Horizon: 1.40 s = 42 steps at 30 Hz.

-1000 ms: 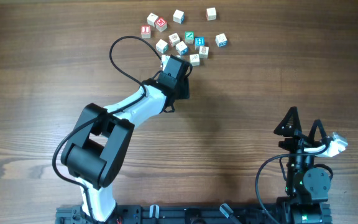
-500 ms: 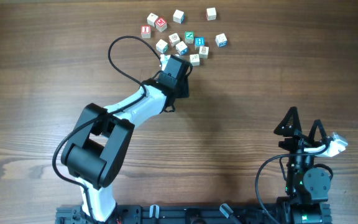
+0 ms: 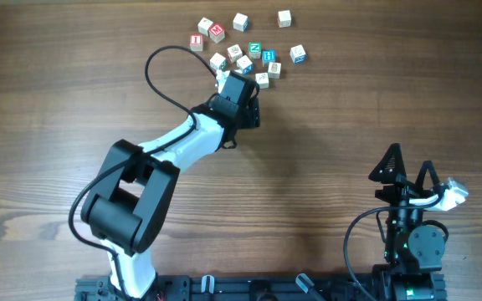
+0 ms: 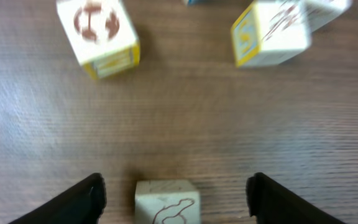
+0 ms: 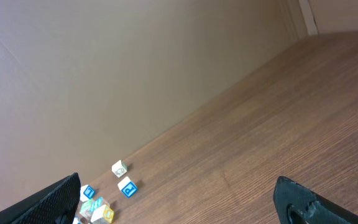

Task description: Form a horizontal line

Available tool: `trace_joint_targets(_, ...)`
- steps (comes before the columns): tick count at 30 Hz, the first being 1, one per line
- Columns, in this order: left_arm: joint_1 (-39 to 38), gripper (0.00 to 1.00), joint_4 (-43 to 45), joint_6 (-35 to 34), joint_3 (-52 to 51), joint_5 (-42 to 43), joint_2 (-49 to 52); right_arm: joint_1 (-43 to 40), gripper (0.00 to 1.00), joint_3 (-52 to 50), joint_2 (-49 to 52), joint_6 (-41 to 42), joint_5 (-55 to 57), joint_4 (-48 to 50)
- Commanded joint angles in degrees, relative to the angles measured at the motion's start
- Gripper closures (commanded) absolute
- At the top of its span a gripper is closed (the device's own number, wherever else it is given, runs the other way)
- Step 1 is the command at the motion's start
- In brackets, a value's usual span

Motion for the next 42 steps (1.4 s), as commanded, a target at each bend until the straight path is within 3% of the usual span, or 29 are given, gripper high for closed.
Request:
trace_joint_targets(1,0.4,0.12,0.2,5.0,5.4,-3.5,-4.5,-0.2,0.00,0.0,-0.7,-0.8,-0.4,0.3)
trace_joint_targets(5,2.4,0.05,-0.5,5.9,10.7,-6.9,-4.6,-0.2,0.00,0.0,-0.7,-0.8,-0.4,0.3)
trace_joint_targets(10,8.1,0.05,1.3,6.6,15.1,-5.9,-4.5,-0.2,0.00,0.0,-0.7,-0.8,-0.4,0.3)
trace_joint_targets(17,15.3,0.06,7.2,6.7,15.3,6.1,-1.9,-0.2,0.00,0.0,-0.7,-0.8,-0.4,0.3)
trace_joint_targets(20,15.3,0.03,8.1,7.7,16.6,6.9,1.8,-0.2,0.00,0.0,-0.7,-0.8,-0.4,0.3)
trace_joint_targets(28,12.8,0.00,7.9,25.1,19.5,8.7,9.7,-0.2,0.00,0.0,-0.7,-0.8,-0.4,0.3)
trace_joint_targets(33,12.8,0.01,10.5,25.6,19.5,10.7,11.6,-0.2,0.00,0.0,-0.7,-0.8,-0.4,0.3)
trace_joint_targets(37,12.8,0.08,10.4,26.4,19.5,10.7,13.0,-0.2,0.00,0.0,-0.7,-0.8,-0.4,0.3)
trace_joint_targets(42,13.6,0.10,9.7,26.9,19.5,10.6,14.3,-0.2,0.00,0.0,-0.7,-0.8,-0.4,0.3)
